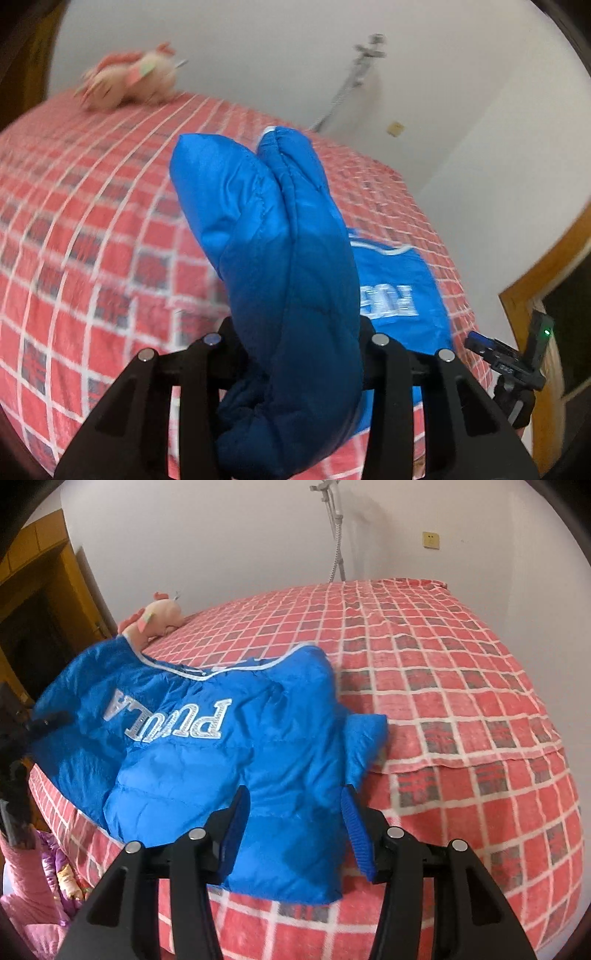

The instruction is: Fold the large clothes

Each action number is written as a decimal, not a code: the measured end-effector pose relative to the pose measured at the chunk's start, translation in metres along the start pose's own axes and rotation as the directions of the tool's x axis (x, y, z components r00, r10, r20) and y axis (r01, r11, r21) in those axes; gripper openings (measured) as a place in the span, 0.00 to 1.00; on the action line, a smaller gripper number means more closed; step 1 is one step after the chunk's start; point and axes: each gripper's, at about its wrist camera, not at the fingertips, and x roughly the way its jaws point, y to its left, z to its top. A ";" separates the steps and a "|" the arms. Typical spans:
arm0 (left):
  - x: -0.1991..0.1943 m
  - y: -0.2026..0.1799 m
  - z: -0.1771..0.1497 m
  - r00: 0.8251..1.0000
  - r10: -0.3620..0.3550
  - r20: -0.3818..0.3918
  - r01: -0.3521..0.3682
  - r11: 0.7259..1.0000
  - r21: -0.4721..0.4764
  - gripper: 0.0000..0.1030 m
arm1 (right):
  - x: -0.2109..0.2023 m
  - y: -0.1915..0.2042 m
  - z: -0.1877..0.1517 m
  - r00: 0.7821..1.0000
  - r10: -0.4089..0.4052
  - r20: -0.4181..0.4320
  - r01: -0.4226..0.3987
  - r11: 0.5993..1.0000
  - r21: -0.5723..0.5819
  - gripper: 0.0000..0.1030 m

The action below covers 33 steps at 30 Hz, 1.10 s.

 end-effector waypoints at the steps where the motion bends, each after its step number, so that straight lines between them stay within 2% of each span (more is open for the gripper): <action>1: -0.001 -0.018 0.002 1.000 -0.008 0.004 0.008 0.999 0.039 0.36 | -0.001 -0.002 -0.001 1.000 0.001 0.000 -0.001 1.000 0.001 0.50; 8: 0.030 -0.117 -0.003 0.999 -0.012 -0.030 0.018 0.971 0.238 0.36 | -0.013 -0.007 -0.007 1.000 0.005 0.011 -0.005 1.000 -0.005 0.50; 13: 0.075 -0.160 -0.019 0.995 -0.004 -0.102 0.037 0.946 0.323 0.38 | -0.021 -0.008 -0.009 1.000 0.003 0.020 -0.003 1.000 -0.016 0.52; 17: 0.119 -0.171 -0.033 0.979 -0.006 -0.204 0.072 0.944 0.323 0.39 | -0.024 -0.010 -0.010 1.000 0.004 0.028 -0.004 1.000 -0.016 0.53; 20: 0.142 -0.171 -0.044 0.972 0.003 -0.233 0.077 0.940 0.333 0.41 | -0.023 -0.011 -0.012 1.000 0.006 0.023 -0.006 1.000 -0.013 0.53; 26: 0.158 -0.167 -0.061 0.972 0.013 -0.236 0.075 0.930 0.360 0.41 | -0.018 -0.013 -0.013 1.000 0.007 0.014 -0.007 1.000 -0.001 0.53; 33: 0.157 -0.165 -0.061 0.972 -0.001 -0.236 0.082 0.938 0.336 0.41 | -0.014 -0.009 -0.011 1.000 0.010 0.001 -0.010 1.000 0.002 0.53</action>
